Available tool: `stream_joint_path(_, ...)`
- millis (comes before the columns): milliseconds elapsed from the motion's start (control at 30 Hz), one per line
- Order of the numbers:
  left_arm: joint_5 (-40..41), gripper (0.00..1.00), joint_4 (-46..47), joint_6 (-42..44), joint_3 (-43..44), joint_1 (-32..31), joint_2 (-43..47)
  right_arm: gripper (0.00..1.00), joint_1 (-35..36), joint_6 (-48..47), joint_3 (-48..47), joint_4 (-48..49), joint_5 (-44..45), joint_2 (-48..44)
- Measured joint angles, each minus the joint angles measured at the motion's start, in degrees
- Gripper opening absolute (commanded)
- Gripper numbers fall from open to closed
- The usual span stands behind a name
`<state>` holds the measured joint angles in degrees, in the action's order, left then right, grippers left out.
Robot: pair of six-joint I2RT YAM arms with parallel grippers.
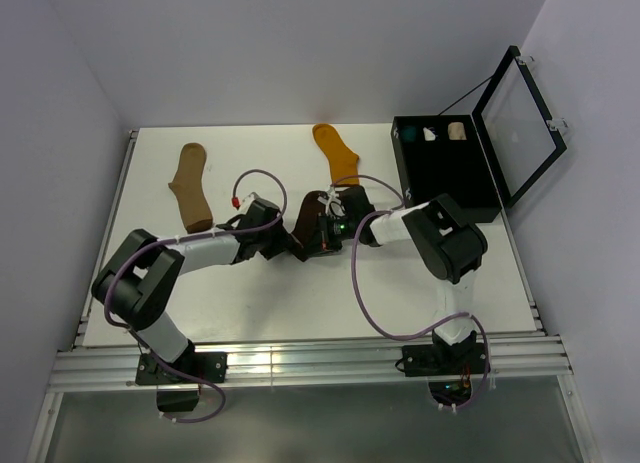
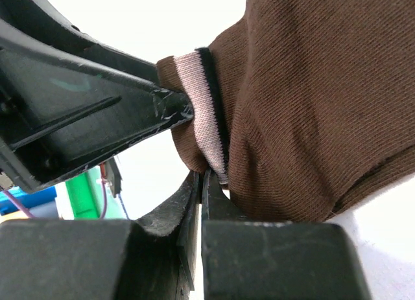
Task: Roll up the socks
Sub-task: Roll the sock at the center of the board.
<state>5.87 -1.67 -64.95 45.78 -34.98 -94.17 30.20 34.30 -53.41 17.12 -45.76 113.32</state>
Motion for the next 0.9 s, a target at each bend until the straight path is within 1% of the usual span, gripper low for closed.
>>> stream_joint_path(67, 0.0, 0.43, -0.2, -0.4, 0.4, 0.0, -0.4, 0.0, 0.2, -0.6, -0.2, -0.7, 0.5, -0.3)
stream_joint_path(133, 0.0, 0.37, -0.4, -0.7, 0.6, 0.0, -0.7, 0.0, 0.6, -1.4, -0.2, -1.5, 1.6, -0.9)
stream_joint_path(167, 0.0, 0.35, -0.3, -0.8, 0.7, 0.0, -0.9, 0.01, 0.9, -1.7, -0.2, -1.9, 2.2, -1.2)
stream_joint_path(200, 0.0, 0.3, -0.4, -0.8, 0.9, 0.0, -1.1, 0.03, 1.1, -2.2, -0.2, -2.3, 3.0, -1.6)
stream_joint_path(267, 0.0, 0.27, -0.5, -0.9, 1.1, 0.0, -1.2, 0.06, 1.7, -3.0, -0.2, -3.2, 4.7, -2.5)
stream_joint_path(300, 0.0, 0.23, -0.6, -0.9, 1.2, 0.0, -1.2, 0.11, 2.0, -3.5, -0.2, -3.9, 5.9, -3.1)
stream_joint_path(367, 0.0, 0.22, -1.0, -0.8, 1.4, 0.0, -1.2, 0.19, 3.0, -5.1, -0.2, -5.8, 9.0, -5.0)
stream_joint_path(400, -0.1, 0.22, -1.3, -0.7, 1.7, 0.1, -1.3, 0.28, 3.4, -5.7, -0.2, -6.4, 10.4, -5.9)
stream_joint_path(467, -0.1, 0.22, -2.2, -0.5, 2.3, 0.1, -1.5, 0.39, 4.8, -7.8, -0.1, -8.1, 14.6, -8.6)
stream_joint_path(500, -0.2, 0.22, -2.5, -0.2, 2.6, 0.2, -1.7, 0.47, 5.7, -9.1, 0.3, -8.8, 17.6, -10.4)
stream_joint_path(600, -0.9, 0.22, -3.8, 1.4, 3.8, 0.4, -2.3, 0.55, 9.0, -13.2, 1.1, -9.7, 25.5, -15.0)
stream_joint_path(733, -2.5, 0.21, -5.4, 4.5, 5.4, 1.2, -3.0, 0.58, 14.4, -19.5, 2.4, -8.6, 35.2, -19.3)
stream_joint_path(900, -4.6, 0.22, -6.6, 8.6, 6.3, 2.7, -3.3, 0.58, 20.3, -26.6, 4.6, -6.4, 43.9, -19.8)
